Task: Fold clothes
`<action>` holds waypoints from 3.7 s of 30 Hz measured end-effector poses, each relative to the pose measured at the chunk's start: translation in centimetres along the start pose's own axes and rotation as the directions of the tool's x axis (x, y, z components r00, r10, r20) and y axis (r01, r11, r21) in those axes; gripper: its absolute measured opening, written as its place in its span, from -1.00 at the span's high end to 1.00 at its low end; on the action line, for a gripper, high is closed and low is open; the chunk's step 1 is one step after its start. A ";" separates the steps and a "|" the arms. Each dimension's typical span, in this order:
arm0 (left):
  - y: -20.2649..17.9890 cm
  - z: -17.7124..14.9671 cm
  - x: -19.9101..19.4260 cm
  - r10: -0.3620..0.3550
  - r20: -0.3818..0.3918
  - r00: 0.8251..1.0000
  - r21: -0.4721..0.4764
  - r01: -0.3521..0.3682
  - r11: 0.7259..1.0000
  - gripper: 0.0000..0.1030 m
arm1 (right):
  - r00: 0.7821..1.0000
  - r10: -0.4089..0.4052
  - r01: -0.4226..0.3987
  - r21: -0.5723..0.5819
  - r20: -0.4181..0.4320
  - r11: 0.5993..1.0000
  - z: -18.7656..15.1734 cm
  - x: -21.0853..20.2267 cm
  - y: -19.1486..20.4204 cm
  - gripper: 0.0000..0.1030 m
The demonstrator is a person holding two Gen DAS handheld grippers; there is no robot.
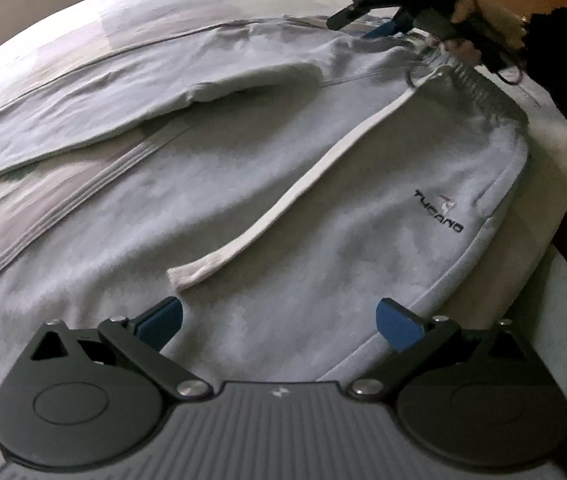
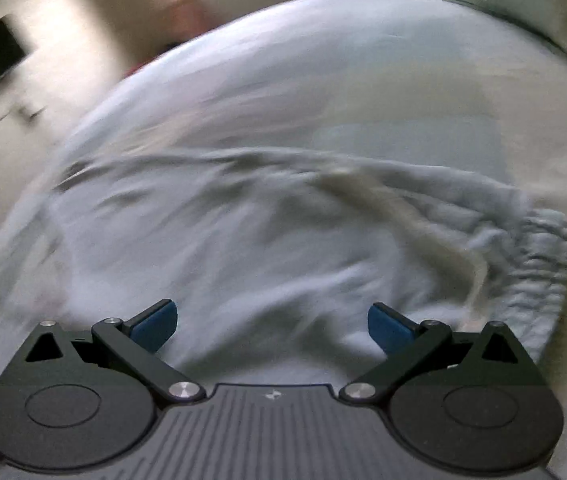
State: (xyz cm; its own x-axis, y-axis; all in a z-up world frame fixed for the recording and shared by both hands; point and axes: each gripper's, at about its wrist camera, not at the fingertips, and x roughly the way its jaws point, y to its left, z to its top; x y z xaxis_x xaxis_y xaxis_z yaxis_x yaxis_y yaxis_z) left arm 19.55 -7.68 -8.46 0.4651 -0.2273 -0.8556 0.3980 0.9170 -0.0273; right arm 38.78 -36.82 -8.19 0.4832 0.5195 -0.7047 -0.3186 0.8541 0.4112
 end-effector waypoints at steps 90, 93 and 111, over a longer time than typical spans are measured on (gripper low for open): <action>-5.9 3.0 -0.4 -0.042 0.045 0.998 -0.009 0.043 0.999 -0.98 | 0.960 -0.115 0.065 0.195 0.256 0.979 -12.8 -14.7 -1.5 -0.76; -5.5 3.8 0.0 -0.068 0.058 0.996 -0.036 0.070 0.997 -0.98 | 0.949 -0.091 -0.012 0.322 0.303 0.947 -10.1 -13.5 -6.9 -0.77; -1.9 5.9 3.3 -0.118 0.052 0.992 -0.140 0.124 0.982 -0.98 | 0.961 0.068 -0.169 0.379 0.267 0.910 0.2 -2.5 -17.2 -0.99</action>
State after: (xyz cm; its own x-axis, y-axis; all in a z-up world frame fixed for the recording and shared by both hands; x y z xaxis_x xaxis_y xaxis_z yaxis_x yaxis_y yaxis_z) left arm 24.98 -12.12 -8.23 0.4553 -0.3504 -0.8185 0.3375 0.9186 -0.2055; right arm 43.18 -52.84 -13.39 0.6607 0.5641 -0.4952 -0.0630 0.6991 0.7123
